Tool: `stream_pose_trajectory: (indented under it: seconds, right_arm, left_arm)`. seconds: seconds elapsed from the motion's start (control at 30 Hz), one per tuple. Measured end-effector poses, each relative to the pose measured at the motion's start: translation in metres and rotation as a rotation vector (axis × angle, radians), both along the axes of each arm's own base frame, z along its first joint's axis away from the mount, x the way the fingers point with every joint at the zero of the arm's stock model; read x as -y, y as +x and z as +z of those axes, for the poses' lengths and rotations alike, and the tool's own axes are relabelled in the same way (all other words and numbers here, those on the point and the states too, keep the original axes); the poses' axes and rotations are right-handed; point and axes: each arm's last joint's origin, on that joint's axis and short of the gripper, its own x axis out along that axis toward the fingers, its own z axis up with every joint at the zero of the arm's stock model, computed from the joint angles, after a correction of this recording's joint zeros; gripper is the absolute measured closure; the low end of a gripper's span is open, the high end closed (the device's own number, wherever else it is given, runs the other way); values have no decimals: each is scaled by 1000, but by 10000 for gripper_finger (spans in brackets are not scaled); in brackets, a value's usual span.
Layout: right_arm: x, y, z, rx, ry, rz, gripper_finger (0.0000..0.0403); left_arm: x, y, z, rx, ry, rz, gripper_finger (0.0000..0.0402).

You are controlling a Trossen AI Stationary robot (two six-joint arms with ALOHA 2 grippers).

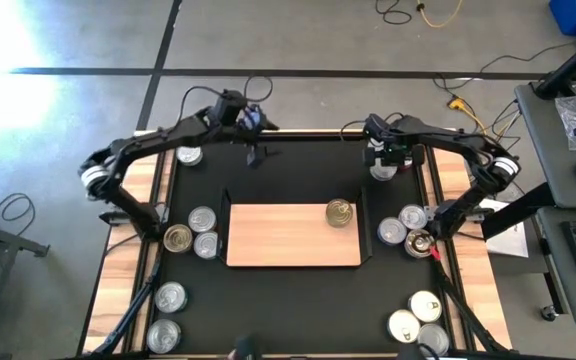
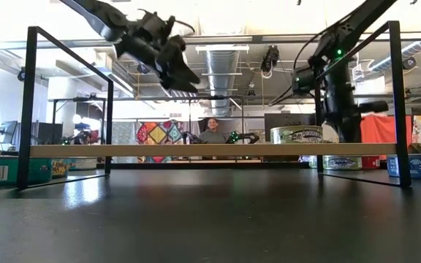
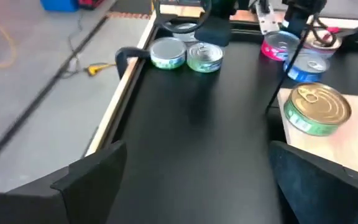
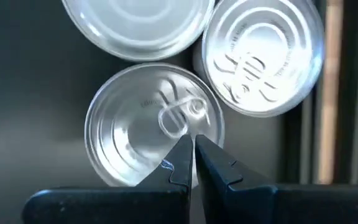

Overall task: Stack canned seafood by type on shelf
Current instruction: Stack the green tuna can on the green can

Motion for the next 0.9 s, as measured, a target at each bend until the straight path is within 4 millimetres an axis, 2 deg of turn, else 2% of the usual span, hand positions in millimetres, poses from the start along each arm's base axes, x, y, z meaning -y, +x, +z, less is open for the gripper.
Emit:
stream_pose_trajectory:
  seconds: [0.2, 0.43, 0.63, 0.77, 0.9]
  right_arm:
    - [7, 2, -21, -10, 22, -7, 390]
    - [5, 16, -26, 14, 29, 45, 390]
    - [3, 49, -21, 220, -92, 38, 390]
    - [2, 71, -18, 430, -132, 5, 390]
    - [7, 84, -3, 542, -192, 27, 390]
  left_arm:
    - [-22, 21, 0, 27, -63, -26, 25]
    - [-22, 24, 7, 41, -18, -23, 25]
    - [-20, 22, 3, 37, -9, -34, 25]
    - [-19, 22, -2, 39, -14, -44, 25]
    - [-18, 22, -3, 35, -19, -44, 25]
